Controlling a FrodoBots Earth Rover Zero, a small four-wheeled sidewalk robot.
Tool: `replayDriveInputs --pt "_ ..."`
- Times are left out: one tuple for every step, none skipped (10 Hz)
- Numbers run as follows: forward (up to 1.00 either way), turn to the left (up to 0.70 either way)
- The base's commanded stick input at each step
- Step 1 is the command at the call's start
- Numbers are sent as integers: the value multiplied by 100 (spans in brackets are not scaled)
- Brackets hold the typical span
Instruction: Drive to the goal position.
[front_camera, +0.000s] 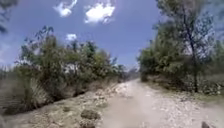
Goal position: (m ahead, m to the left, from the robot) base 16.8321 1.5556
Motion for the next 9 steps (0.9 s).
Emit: replayDriveInputs --pt "45 0" --pt "45 0" --pt "45 0" --pt "45 0" --pt "45 0" --pt "45 0" --pt "45 0" --pt "45 0" --pt "45 0"
